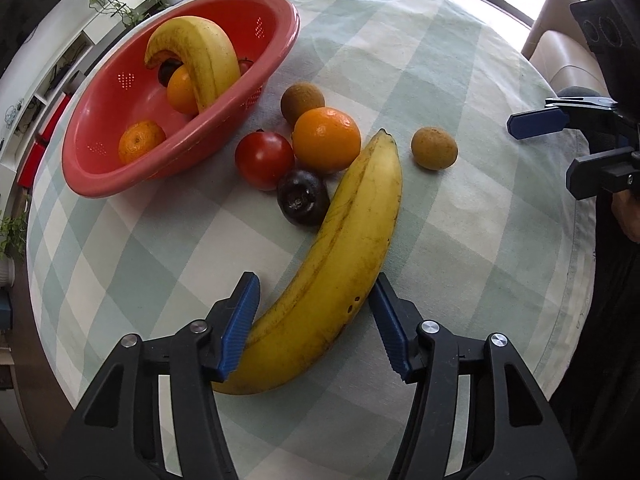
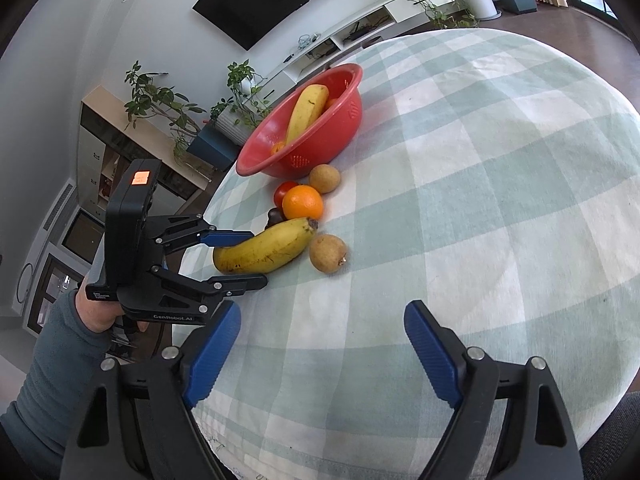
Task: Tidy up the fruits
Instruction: 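Lower the left tool onto the long banana and close on it, then lift the banana with the left tool while the right tool grasps a brown kiwi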
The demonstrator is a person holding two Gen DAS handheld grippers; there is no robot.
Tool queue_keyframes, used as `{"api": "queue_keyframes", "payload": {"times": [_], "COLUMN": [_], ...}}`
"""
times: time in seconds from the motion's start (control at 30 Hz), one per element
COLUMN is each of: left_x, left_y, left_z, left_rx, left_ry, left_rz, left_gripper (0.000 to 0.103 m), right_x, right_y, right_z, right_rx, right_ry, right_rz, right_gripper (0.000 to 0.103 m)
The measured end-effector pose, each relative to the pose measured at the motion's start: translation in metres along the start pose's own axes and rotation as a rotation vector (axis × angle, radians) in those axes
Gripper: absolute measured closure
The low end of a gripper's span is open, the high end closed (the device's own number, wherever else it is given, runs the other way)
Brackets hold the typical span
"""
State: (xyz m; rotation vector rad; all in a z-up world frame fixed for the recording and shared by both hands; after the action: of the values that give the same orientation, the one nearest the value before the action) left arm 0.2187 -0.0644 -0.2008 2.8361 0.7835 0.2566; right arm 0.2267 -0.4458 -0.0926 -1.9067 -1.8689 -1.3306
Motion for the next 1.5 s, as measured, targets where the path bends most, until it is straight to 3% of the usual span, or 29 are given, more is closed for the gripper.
{"api": "queue_keyframes", "payload": {"times": [0.2,0.27,0.5,0.73,0.93,1.23,1.5], "left_x": [0.002,-0.001,-0.009,-0.026,-0.035,-0.057,-0.053], "left_y": [0.010,0.011,0.011,0.003,-0.009,-0.043,-0.056], "left_z": [0.005,0.003,-0.006,-0.018,-0.028,-0.049,-0.077], "left_rx": [0.065,0.053,0.006,-0.065,-0.107,-0.246,-0.420], "left_ry": [-0.041,-0.041,-0.004,-0.080,-0.092,-0.167,-0.213], "left_rz": [-0.008,-0.019,-0.085,-0.145,-0.187,-0.326,-0.508], "left_gripper": [0.057,0.064,0.069,0.073,0.073,0.073,0.073], "right_x": [0.000,0.000,0.002,0.004,0.006,0.009,0.017], "right_y": [-0.006,-0.006,-0.009,-0.006,-0.006,0.008,0.016], "right_z": [0.003,0.003,0.003,0.003,0.004,0.001,0.030], "right_rx": [0.025,0.026,0.031,0.024,0.026,0.012,0.076], "right_ry": [0.003,0.004,0.008,-0.001,-0.012,-0.084,-0.204], "right_rz": [0.003,0.005,-0.004,-0.012,-0.020,-0.090,-0.262], "right_gripper": [0.020,0.021,0.024,0.025,0.026,0.028,0.047]}}
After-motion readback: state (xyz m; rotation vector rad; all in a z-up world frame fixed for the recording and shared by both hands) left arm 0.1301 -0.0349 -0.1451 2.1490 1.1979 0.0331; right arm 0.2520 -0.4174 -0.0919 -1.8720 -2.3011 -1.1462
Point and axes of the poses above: each gripper's, at about its wrist camera, not at the fingertips, and z roughly the way its jaws point, x to its left, y to its top, the point moved 9 cm from there along z, roughly the way its jaws point, and after that the axes turned 3 degrees about y, right-handed, at the moved point
